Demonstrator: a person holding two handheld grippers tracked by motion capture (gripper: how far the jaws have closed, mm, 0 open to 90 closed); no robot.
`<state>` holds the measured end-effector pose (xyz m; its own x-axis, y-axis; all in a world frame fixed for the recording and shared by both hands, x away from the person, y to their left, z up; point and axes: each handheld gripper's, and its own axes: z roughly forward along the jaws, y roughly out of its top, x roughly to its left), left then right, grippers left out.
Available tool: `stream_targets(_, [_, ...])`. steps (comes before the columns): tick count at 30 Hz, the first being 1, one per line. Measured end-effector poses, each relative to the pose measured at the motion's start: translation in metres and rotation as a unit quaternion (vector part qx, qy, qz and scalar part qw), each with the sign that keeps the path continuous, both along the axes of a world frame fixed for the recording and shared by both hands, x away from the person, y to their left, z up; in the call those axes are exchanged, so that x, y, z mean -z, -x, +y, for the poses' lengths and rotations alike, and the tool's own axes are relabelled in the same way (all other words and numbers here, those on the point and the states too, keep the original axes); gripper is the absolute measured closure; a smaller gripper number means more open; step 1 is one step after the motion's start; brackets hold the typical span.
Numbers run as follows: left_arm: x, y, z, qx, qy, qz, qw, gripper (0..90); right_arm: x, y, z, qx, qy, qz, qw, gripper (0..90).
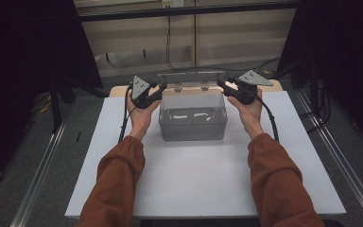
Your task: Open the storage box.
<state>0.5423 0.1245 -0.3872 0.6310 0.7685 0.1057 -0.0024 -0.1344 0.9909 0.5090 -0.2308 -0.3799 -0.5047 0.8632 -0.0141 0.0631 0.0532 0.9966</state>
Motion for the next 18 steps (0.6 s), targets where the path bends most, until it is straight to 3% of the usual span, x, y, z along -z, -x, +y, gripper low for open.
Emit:
stream_targets(8, [0.000, -0.005, -0.001, 0.000, 0.009, 0.013, 0.9999, 63.7, 0.007, -0.008, -0.001, 0.007, 0.002, 0.006, 1.0000, 61.9])
stream_targets(13, [-0.002, -0.008, -0.002, -0.002, -0.007, 0.013, 0.9999, 63.5, 0.012, -0.012, -0.004, 0.014, 0.006, 0.011, 0.9998, 62.9])
stream_targets(18, [0.000, -0.010, -0.003, -0.001, -0.001, 0.016, 0.9999, 63.9, 0.016, -0.015, -0.007, 0.015, 0.007, 0.017, 0.9997, 63.7])
